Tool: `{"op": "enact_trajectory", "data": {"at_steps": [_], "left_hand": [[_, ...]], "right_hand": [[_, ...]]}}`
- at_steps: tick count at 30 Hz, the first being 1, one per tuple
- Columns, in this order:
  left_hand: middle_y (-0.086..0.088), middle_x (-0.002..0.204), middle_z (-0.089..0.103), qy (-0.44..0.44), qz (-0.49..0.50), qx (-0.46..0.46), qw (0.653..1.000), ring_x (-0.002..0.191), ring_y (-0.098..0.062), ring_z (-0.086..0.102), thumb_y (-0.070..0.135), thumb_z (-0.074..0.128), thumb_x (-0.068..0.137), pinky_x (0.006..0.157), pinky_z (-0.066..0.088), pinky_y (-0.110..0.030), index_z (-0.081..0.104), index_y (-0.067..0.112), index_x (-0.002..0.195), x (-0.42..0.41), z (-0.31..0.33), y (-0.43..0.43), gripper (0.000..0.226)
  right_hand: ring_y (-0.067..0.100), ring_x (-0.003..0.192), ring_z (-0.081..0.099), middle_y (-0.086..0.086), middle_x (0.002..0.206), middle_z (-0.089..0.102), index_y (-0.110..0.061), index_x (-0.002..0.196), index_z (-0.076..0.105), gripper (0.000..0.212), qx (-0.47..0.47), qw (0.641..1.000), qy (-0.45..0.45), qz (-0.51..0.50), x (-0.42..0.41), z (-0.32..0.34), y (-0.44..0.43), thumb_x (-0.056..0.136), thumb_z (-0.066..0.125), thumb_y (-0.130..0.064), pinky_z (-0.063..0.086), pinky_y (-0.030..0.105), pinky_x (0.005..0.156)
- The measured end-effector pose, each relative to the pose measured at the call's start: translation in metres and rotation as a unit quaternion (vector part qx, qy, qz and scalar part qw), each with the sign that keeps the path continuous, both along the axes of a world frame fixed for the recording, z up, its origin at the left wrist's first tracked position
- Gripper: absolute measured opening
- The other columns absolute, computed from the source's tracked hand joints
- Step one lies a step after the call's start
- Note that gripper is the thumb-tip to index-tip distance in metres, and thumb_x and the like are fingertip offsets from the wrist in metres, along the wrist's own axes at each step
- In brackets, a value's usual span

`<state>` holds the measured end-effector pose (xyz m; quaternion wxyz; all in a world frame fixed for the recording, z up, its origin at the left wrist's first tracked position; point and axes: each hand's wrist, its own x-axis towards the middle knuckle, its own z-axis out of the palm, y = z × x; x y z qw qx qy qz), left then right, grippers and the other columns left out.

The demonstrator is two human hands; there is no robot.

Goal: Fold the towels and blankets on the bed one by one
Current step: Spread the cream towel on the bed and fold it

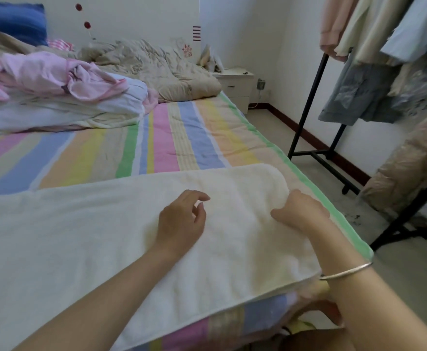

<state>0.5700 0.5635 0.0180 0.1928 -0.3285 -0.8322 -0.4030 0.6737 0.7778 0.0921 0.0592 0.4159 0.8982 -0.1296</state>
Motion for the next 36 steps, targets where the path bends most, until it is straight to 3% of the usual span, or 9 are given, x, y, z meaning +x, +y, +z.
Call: {"op": "enact_trajectory", "data": {"at_steps": [5, 8, 12, 15, 19, 24, 28, 31, 36], "left_hand": [[0.014, 0.091, 0.068, -0.176, 0.022, 0.111, 0.978, 0.072, -0.006, 0.069, 0.016, 0.045, 0.086, 0.068, 0.058, -0.040, 0.064, 0.027, 0.087, -0.003, 0.022, -0.059, 0.022], [-0.009, 0.095, 0.071, -0.330, 0.066, 0.221, 0.915, 0.069, -0.016, 0.071, 0.002, 0.042, 0.095, 0.060, 0.060, -0.037, 0.066, 0.012, 0.091, -0.013, 0.045, -0.107, 0.026], [-0.015, 0.093, 0.073, -0.502, 0.103, 0.257, 0.819, 0.075, -0.024, 0.072, 0.015, 0.048, 0.098, 0.057, 0.059, -0.031, 0.067, 0.002, 0.100, -0.029, 0.054, -0.183, 0.023], [-0.017, 0.099, 0.072, -0.573, 0.080, 0.219, 0.786, 0.084, -0.026, 0.072, 0.027, 0.040, 0.103, 0.058, 0.058, -0.029, 0.066, 0.004, 0.102, -0.028, 0.040, -0.212, 0.035], [-0.013, 0.093, 0.075, -0.540, 0.059, 0.185, 0.819, 0.083, -0.025, 0.073, 0.030, 0.058, 0.096, 0.064, 0.059, -0.028, 0.070, 0.005, 0.099, -0.024, 0.033, -0.205, 0.028], [0.000, 0.106, 0.072, -0.473, 0.030, 0.135, 0.870, 0.090, -0.015, 0.070, 0.024, 0.073, 0.085, 0.078, 0.057, -0.031, 0.061, 0.017, 0.117, -0.030, 0.023, -0.181, 0.035], [0.006, 0.122, 0.060, -0.400, -0.015, 0.123, 0.908, 0.105, -0.009, 0.061, 0.012, 0.064, 0.091, 0.084, 0.049, -0.020, 0.042, 0.019, 0.138, -0.031, 0.025, -0.153, 0.053], [0.002, 0.129, 0.058, -0.381, -0.036, 0.144, 0.912, 0.117, -0.016, 0.057, 0.006, 0.062, 0.091, 0.099, 0.047, -0.031, 0.040, 0.017, 0.141, -0.033, 0.030, -0.128, 0.056], [-0.003, 0.120, 0.063, -0.423, 0.048, 0.150, 0.892, 0.107, -0.023, 0.062, 0.007, 0.062, 0.088, 0.095, 0.051, -0.039, 0.051, 0.012, 0.128, -0.039, 0.024, -0.120, 0.042]], "right_hand": [[0.027, 0.113, 0.054, 0.003, 0.123, 0.058, -0.019, 0.126, 0.050, 0.055, 0.035, 0.976, 0.048, 0.208, -0.028, 0.052, -0.100, 0.084, 0.064, -0.050, 0.045, 0.035, 0.085], [0.025, 0.113, 0.055, 0.002, 0.122, 0.060, -0.020, 0.123, 0.058, 0.049, 0.007, 0.942, 0.090, 0.322, -0.045, 0.059, -0.168, 0.084, 0.066, -0.047, 0.046, 0.036, 0.093], [0.018, 0.106, 0.059, -0.001, 0.114, 0.062, -0.019, 0.128, 0.059, 0.050, -0.133, 0.901, 0.118, 0.395, -0.057, 0.040, -0.238, 0.084, 0.068, -0.042, 0.046, 0.029, 0.090], [0.016, 0.093, 0.068, 0.001, 0.115, 0.066, -0.015, 0.139, 0.047, 0.058, -0.324, 0.870, 0.063, 0.367, -0.061, 0.019, -0.261, 0.089, 0.064, -0.041, 0.053, 0.027, 0.078], [0.018, 0.082, 0.071, 0.004, 0.106, 0.068, -0.016, 0.126, 0.057, 0.033, -0.387, 0.858, 0.178, 0.286, -0.069, 0.004, -0.251, 0.095, 0.057, -0.028, 0.060, 0.035, 0.069], [0.009, 0.107, 0.057, -0.013, 0.114, 0.060, -0.030, 0.118, 0.062, 0.026, -0.128, 0.900, 0.299, 0.289, -0.070, -0.008, -0.213, 0.093, 0.055, -0.026, 0.046, 0.029, 0.093], [0.020, 0.142, 0.023, -0.001, 0.154, 0.032, -0.029, 0.143, 0.041, 0.050, 0.029, 0.923, 0.241, 0.298, -0.066, -0.020, -0.189, 0.095, 0.052, -0.035, 0.021, 0.032, 0.114], [0.021, 0.147, 0.014, 0.002, 0.160, 0.018, -0.030, 0.150, 0.030, 0.056, 0.024, 0.943, 0.212, 0.255, -0.064, -0.025, -0.174, 0.097, 0.046, -0.040, 0.015, 0.036, 0.118], [0.020, 0.148, 0.005, -0.002, 0.162, 0.006, -0.031, 0.152, 0.021, 0.054, 0.011, 0.946, 0.163, 0.281, -0.066, -0.037, -0.164, 0.101, 0.036, -0.042, 0.011, 0.033, 0.118]]}}
